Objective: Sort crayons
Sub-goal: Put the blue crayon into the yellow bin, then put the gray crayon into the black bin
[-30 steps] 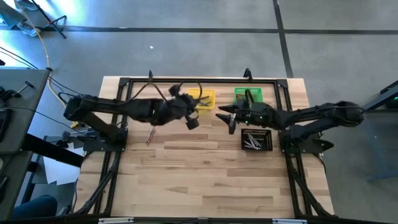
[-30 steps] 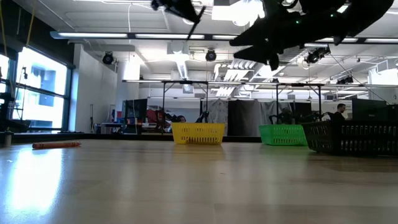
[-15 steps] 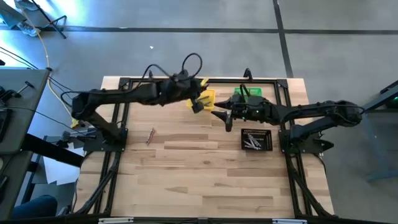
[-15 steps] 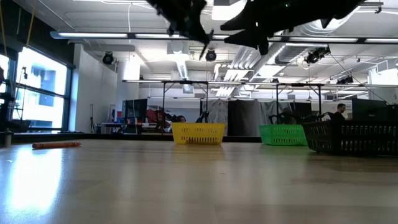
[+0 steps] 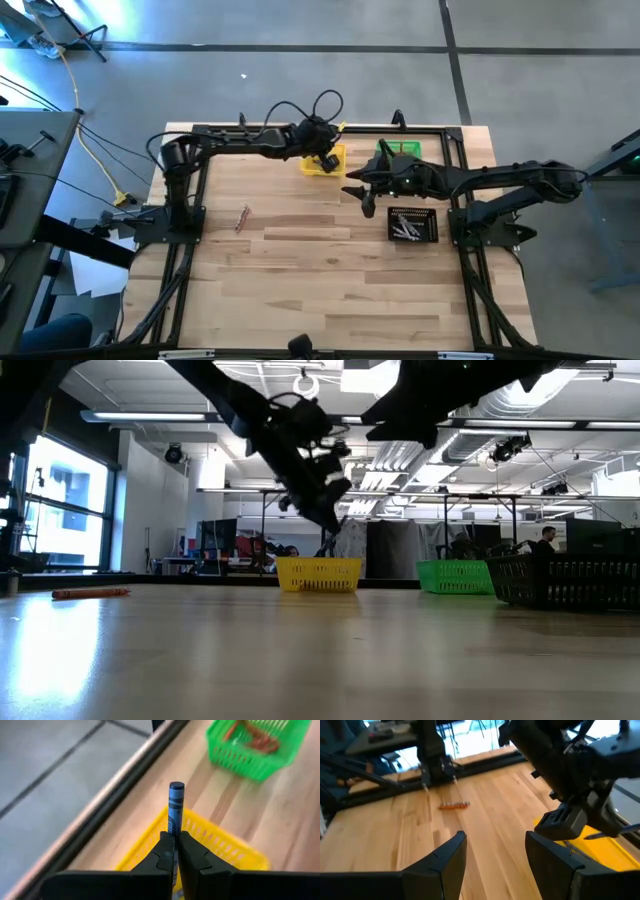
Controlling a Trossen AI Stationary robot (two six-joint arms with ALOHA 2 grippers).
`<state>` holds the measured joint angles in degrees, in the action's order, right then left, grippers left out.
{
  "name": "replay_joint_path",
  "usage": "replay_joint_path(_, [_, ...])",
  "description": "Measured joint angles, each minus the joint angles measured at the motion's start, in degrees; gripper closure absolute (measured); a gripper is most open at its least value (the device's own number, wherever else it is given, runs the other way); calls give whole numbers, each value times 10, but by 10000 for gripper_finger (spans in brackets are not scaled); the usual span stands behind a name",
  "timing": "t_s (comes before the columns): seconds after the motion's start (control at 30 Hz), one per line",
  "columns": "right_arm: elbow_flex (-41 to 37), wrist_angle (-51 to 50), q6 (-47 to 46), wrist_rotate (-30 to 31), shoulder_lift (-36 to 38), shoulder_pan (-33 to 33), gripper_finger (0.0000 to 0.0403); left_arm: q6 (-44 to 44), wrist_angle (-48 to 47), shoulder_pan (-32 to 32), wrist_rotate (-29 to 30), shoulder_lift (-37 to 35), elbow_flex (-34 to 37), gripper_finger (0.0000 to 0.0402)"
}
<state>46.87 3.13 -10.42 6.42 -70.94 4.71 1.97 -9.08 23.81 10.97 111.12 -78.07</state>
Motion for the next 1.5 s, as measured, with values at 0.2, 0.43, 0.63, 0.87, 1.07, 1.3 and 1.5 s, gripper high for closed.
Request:
replay_joint_path(0.2, [0, -13, 0, 0, 0, 1, 206, 4, 0, -4, 0, 15, 0, 401])
replay_joint_path(0.43, [0, -17, -8, 0, 0, 1, 206, 9, -1, -6, 16, 15, 0, 382])
replay_joint_path(0.63, [0, -23, -16, 0, 0, 1, 206, -21, -33, -8, 16, 15, 0, 344])
replay_joint_path(0.87, [0, -43, -30, 0, 0, 1, 206, -35, -107, -23, -68, -5, 0, 314])
replay_joint_path(1.07, [0, -77, -54, 1, 0, 1, 206, -32, -224, -90, -138, -108, 0, 312])
replay_joint_path(1.3, [0, -112, -76, 47, 0, 0, 206, 155, -435, -239, -11, -246, -1, 312])
replay_joint_path(1.5, [0, -120, -63, 58, 0, 0, 206, 422, -648, -359, 122, -271, -1, 312])
